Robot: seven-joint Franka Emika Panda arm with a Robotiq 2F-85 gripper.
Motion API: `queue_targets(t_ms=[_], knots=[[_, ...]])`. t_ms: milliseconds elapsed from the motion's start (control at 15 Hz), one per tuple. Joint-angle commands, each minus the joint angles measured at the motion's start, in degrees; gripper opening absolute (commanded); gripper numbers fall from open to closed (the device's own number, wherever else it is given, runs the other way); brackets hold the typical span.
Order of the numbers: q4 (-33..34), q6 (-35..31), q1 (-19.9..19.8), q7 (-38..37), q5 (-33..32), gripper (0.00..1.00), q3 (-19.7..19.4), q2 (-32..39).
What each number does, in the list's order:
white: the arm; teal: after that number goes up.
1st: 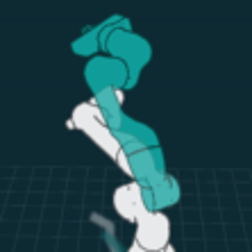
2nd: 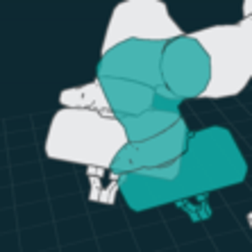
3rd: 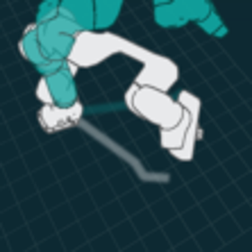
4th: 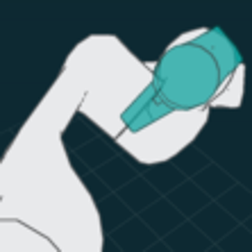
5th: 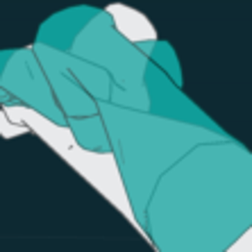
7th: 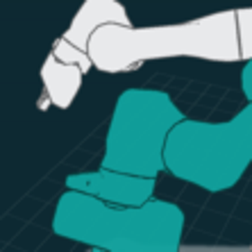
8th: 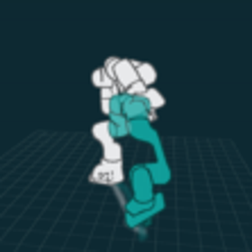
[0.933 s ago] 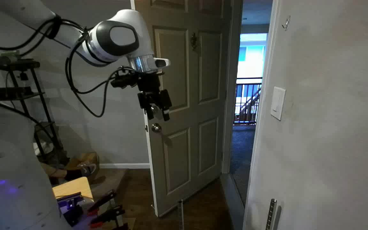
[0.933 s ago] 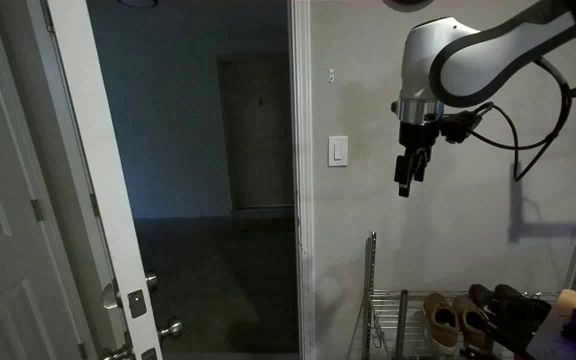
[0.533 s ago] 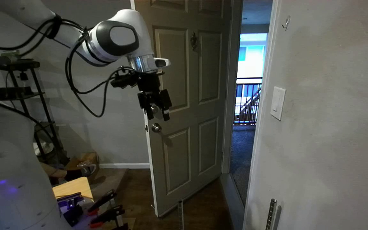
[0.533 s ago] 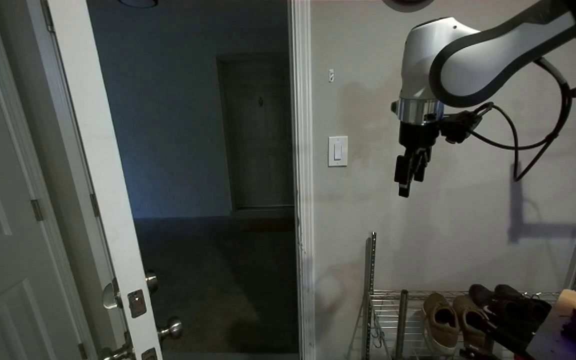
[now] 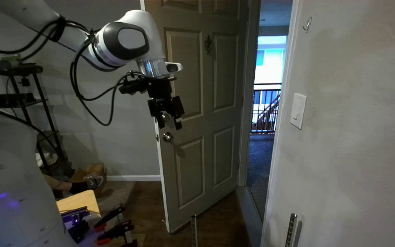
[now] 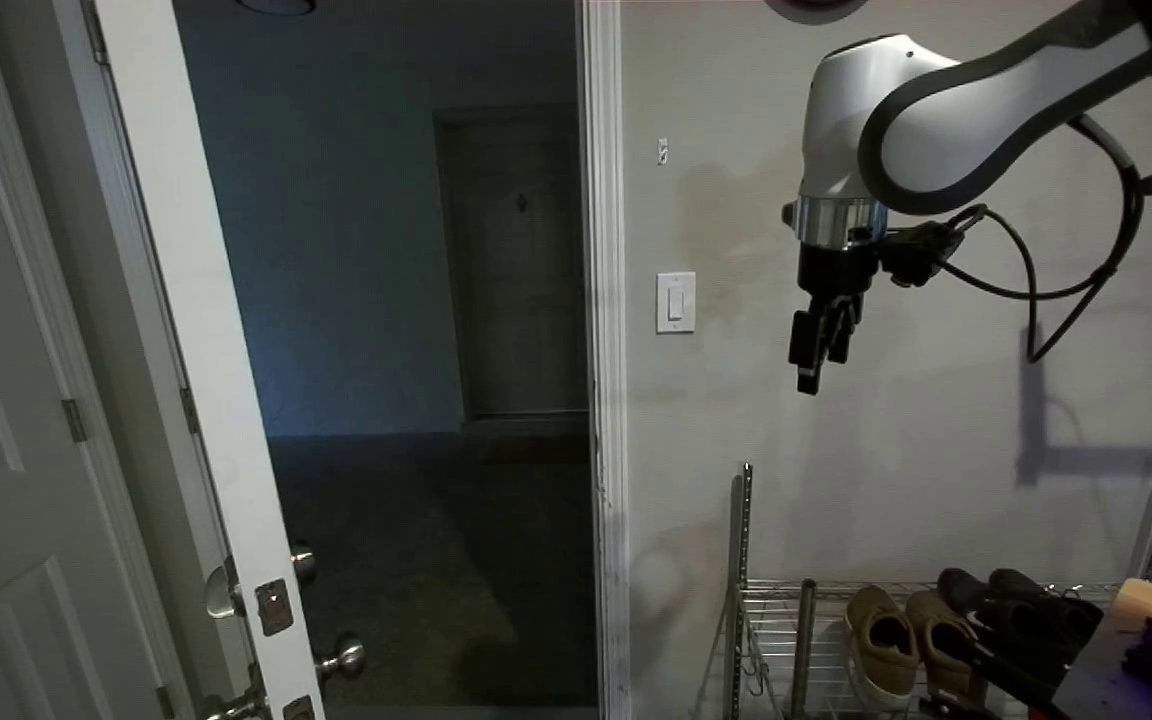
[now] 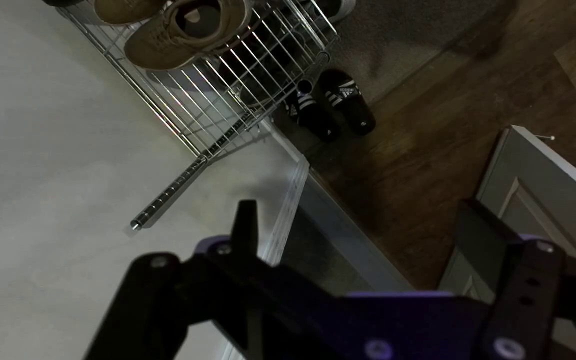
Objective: Turn off the light switch
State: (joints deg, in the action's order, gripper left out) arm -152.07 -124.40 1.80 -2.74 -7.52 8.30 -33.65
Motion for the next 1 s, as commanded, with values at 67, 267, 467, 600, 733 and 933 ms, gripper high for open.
queue_targets(t_ms=[67,267,467,600,733,933], knots=[[0.1,0.2,0.7,-0.4,-0.4,1.0,-0.7,0.1],[0.1,-0.2,0.9,0.5,-0.4,0.75,-1.0,0.3],[0.4,-2.2,0.4,0.7,-1.3,0.6,-1.3,2.0],[0.7,-4.9,-0.2,0.6,-2.2,0.47,-1.6,3.6],[1.2,-9.4,-1.1,0.5,-4.0,0.34,-1.9,6.0],[2.5,-16.1,-2.0,0.4,-5.8,0.15,-2.7,10.2]])
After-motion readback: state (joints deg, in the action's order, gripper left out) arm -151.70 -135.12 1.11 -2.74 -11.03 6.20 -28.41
